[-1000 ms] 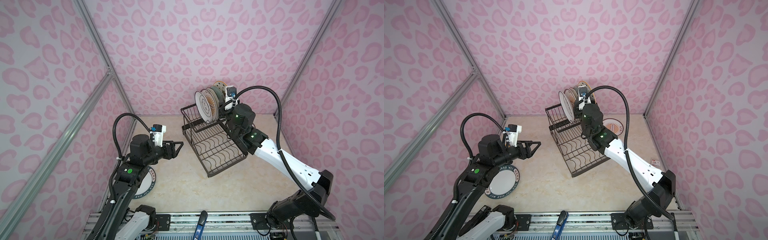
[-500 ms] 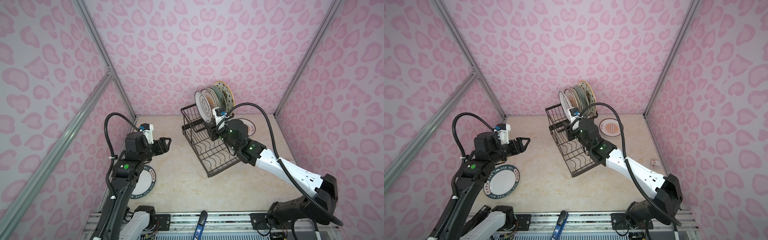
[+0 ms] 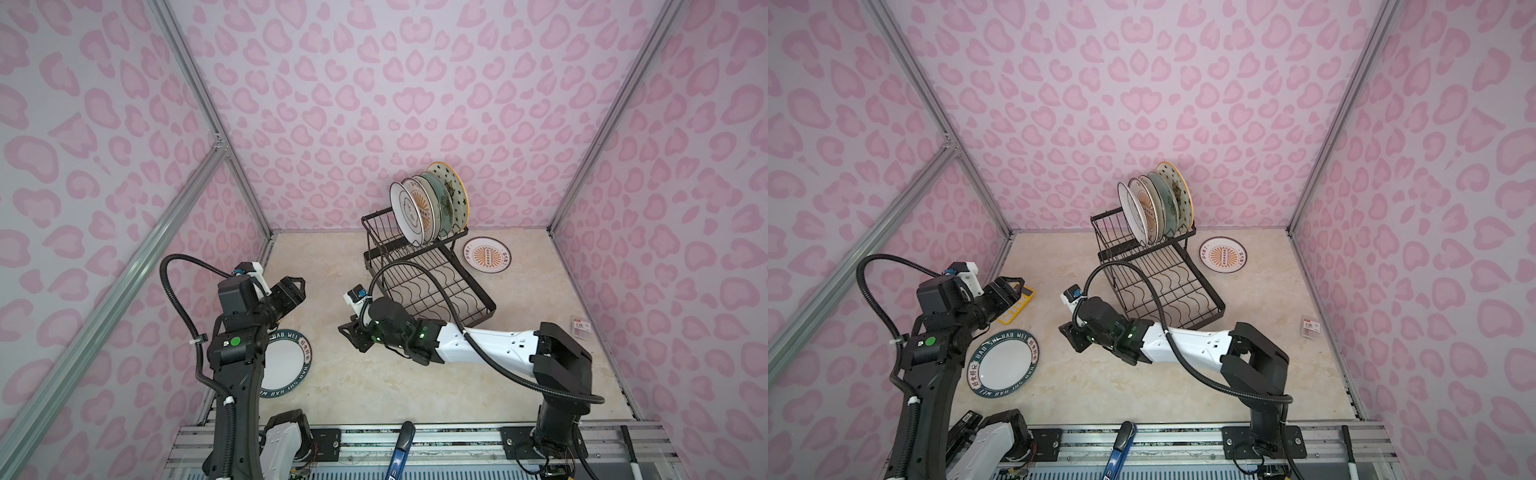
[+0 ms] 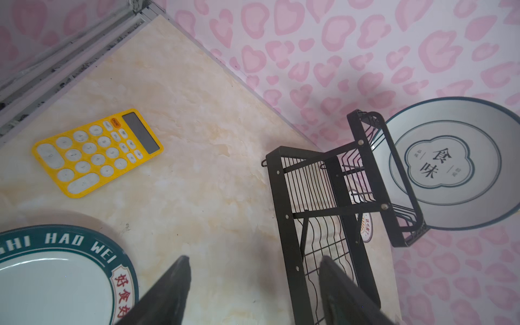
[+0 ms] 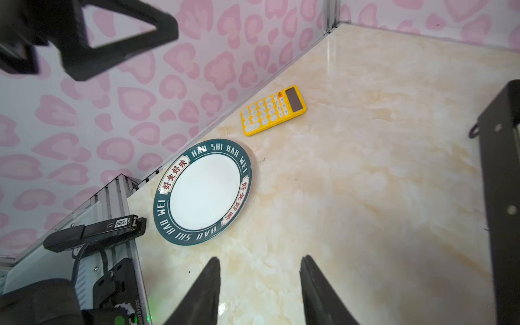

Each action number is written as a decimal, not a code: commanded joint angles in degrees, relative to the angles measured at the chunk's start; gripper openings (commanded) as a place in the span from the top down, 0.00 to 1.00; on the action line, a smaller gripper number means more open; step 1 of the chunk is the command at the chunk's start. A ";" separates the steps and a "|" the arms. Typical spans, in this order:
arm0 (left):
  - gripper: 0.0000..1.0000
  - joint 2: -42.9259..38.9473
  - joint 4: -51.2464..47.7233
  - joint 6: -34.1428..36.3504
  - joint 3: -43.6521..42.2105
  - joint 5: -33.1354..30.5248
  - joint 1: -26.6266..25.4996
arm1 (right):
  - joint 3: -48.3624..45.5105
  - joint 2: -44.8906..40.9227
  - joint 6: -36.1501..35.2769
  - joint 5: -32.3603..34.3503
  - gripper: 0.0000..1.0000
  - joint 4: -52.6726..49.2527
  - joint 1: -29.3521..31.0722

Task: Load the plates into the dish rack
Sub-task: 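Reach the right gripper toward the green-rimmed SHI HAO WEI plate's rim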

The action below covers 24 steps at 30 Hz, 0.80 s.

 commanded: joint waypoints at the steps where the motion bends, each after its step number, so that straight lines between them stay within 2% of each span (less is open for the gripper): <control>1: 0.26 -0.63 -1.63 0.70 0.98 -1.31 0.60 | 4.94 6.40 -0.08 -2.13 0.53 -2.97 1.76; 7: 0.26 -2.12 -2.18 0.23 2.23 -1.33 1.80 | 14.96 18.08 0.32 -3.18 0.54 -5.39 3.35; 18: 0.26 -3.15 -1.71 -0.35 1.96 0.60 2.07 | 26.91 28.91 1.02 -5.30 0.54 -9.98 3.48; 24: 0.25 -3.71 -2.14 0.04 1.93 0.89 2.15 | 36.01 34.92 1.00 -5.01 0.55 -16.80 3.52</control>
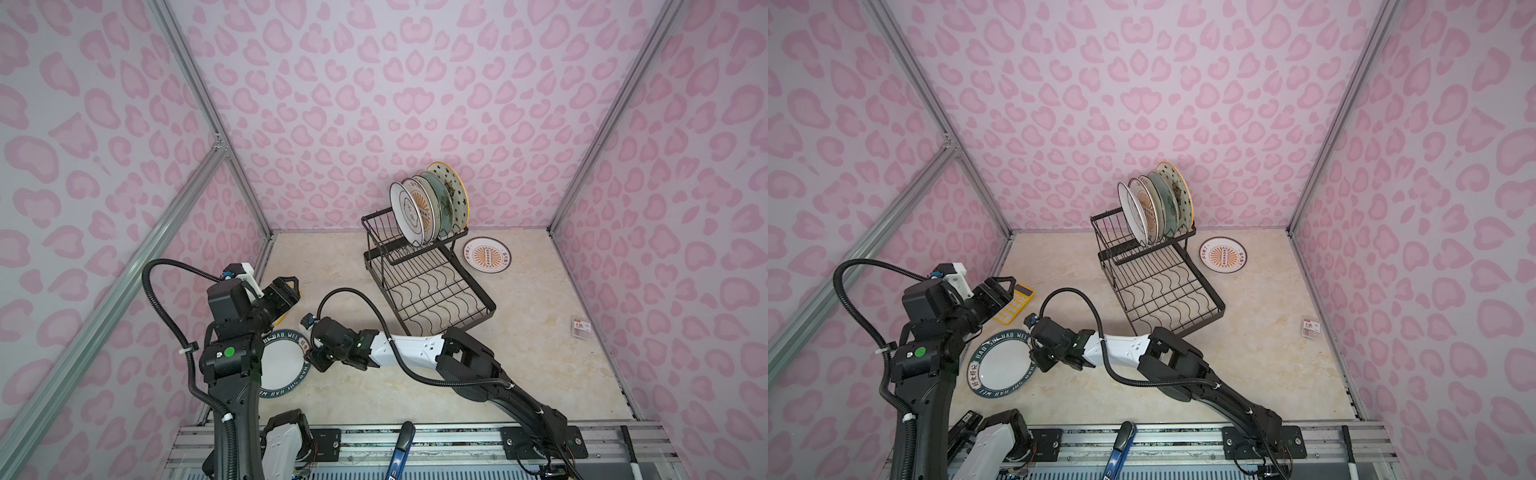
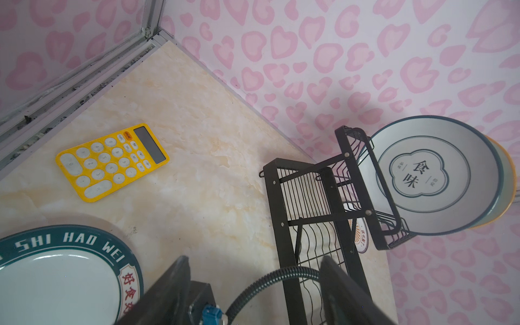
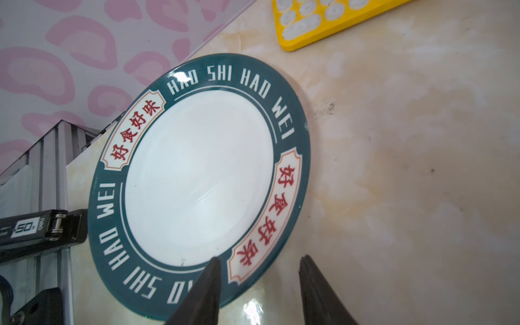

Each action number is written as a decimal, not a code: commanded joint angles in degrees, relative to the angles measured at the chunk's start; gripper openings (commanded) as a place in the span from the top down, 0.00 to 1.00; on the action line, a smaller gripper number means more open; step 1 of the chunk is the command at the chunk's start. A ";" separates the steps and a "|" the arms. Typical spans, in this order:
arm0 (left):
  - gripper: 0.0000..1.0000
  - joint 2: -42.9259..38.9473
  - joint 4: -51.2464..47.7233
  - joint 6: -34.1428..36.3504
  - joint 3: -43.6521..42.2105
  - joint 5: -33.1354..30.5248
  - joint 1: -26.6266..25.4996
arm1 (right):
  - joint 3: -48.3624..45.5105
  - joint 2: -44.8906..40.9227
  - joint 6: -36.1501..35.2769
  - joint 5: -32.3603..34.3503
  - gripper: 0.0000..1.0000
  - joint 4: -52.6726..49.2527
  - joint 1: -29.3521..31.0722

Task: Load the plates into the dish rack
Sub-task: 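Reach the right gripper toward the green-rimmed SHI HAO WEI plate's rim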

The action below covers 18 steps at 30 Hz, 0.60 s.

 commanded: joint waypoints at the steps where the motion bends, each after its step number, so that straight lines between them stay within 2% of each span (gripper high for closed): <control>1: 0.25 -0.46 0.35 0.55 0.05 0.69 0.10 | 3.08 2.49 0.38 0.08 0.55 -4.57 0.00; 8: 0.25 -0.67 -0.06 1.03 0.05 0.78 0.16 | 6.21 4.64 -0.43 5.81 0.65 -9.79 -0.08; 12: 0.25 -0.91 -0.22 1.12 0.20 0.83 0.18 | 6.73 4.93 -0.91 8.39 0.67 -11.92 -0.10; 18: 0.25 -1.26 -0.53 1.38 0.53 0.60 0.16 | 6.56 4.34 0.54 7.37 0.70 -14.65 -1.80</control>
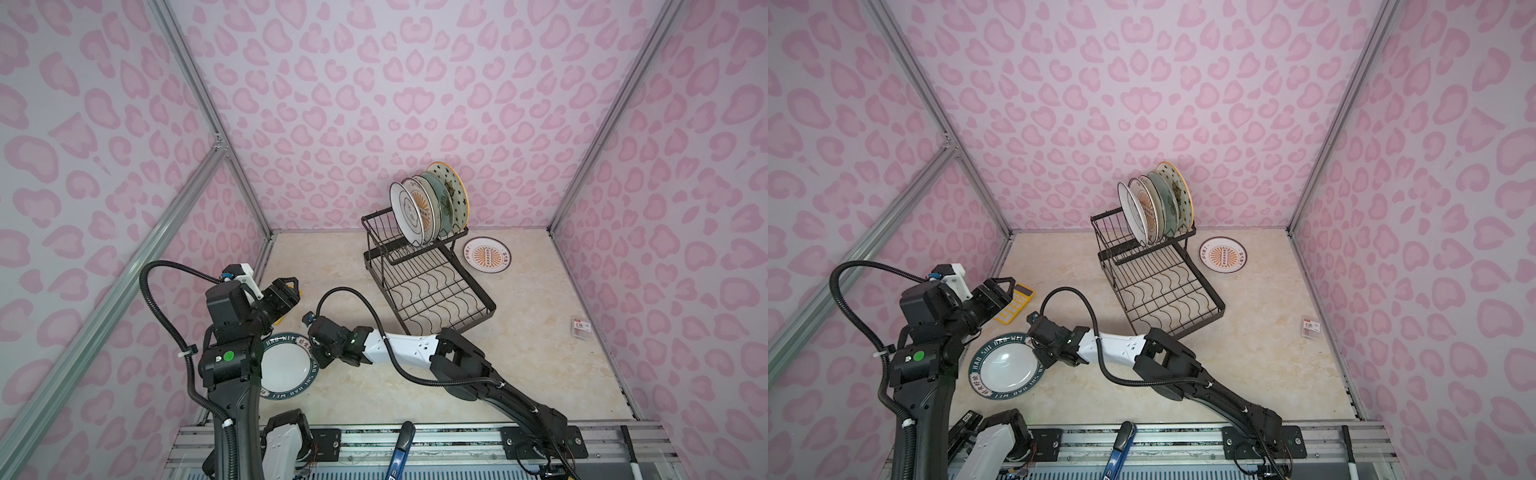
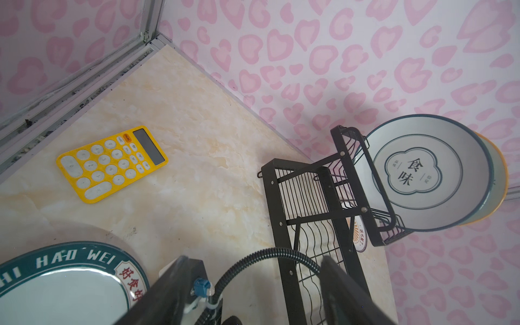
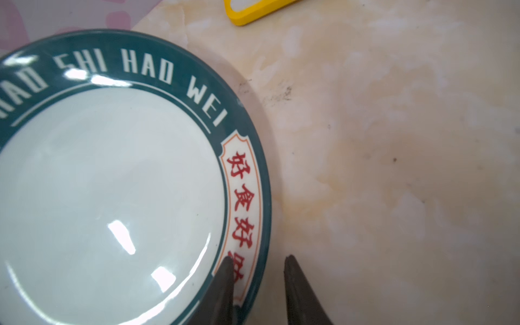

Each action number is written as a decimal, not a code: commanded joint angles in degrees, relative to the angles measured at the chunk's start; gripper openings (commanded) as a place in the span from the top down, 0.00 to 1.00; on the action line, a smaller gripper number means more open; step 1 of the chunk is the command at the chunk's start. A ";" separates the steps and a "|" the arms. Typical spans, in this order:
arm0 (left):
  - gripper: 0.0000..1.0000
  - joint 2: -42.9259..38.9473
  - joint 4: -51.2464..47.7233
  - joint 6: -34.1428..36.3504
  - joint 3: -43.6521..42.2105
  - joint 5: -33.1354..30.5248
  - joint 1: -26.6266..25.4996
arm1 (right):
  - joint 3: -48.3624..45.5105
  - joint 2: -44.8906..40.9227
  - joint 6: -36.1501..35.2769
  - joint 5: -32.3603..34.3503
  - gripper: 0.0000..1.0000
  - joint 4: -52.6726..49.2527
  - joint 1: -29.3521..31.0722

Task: Load the plates into the dish rack
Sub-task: 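Reach the right gripper toward the green-rimmed SHI HAO WEI plate's rim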

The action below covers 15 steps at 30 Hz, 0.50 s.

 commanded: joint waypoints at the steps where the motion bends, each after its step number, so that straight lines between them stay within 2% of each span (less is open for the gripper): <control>1: 0.25 -0.25 -0.27 0.92 0.47 0.47 0.01 | -0.71 0.13 0.82 0.94 0.71 -4.66 -0.97; 15: 0.25 -0.26 -0.28 0.84 0.62 0.54 0.12 | -11.24 -7.06 1.85 3.00 0.72 0.65 -2.67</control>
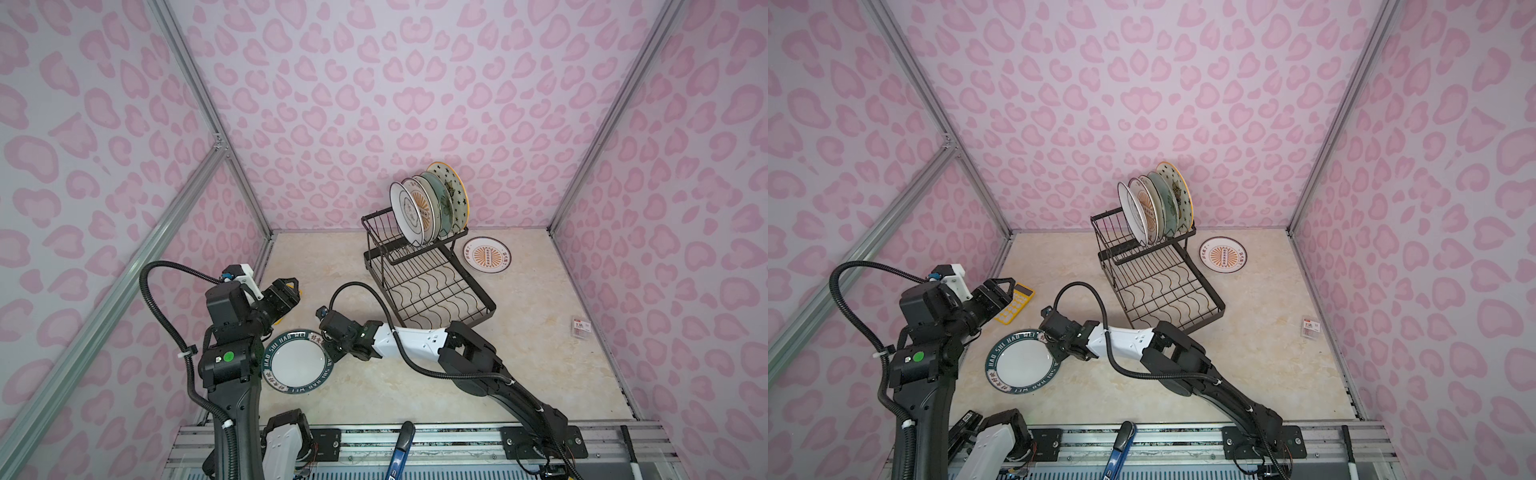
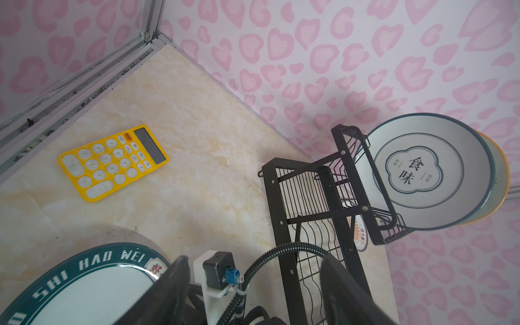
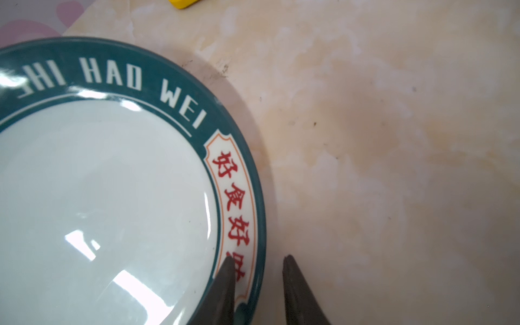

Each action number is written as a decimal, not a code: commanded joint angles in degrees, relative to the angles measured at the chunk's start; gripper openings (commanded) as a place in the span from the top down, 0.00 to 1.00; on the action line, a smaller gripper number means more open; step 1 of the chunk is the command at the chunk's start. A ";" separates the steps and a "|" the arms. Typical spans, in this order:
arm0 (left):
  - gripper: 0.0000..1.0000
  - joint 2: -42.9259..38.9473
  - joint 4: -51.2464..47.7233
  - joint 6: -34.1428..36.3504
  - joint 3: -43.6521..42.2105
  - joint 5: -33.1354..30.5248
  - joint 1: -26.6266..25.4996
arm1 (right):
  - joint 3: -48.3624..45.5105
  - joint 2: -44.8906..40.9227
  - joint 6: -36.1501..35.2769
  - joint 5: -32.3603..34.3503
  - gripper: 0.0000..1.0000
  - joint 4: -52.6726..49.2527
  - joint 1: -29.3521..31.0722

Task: Load the plates into the dish rack
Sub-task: 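Reach the right gripper toward the green-rimmed SHI HAO WEI plate's rim, then close the right gripper on the SHI HAO WEI plate's rim and tilt it up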

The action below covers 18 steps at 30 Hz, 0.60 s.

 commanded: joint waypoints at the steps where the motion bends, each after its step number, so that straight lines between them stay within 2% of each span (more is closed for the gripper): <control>1: 0.25 -0.09 0.16 0.79 0.57 0.56 0.10 | -2.29 -1.07 0.52 1.67 0.72 0.09 -0.75; 18: 0.25 -0.23 0.16 0.62 0.71 0.91 0.04 | -5.56 -3.91 3.15 -5.93 0.79 3.60 -1.68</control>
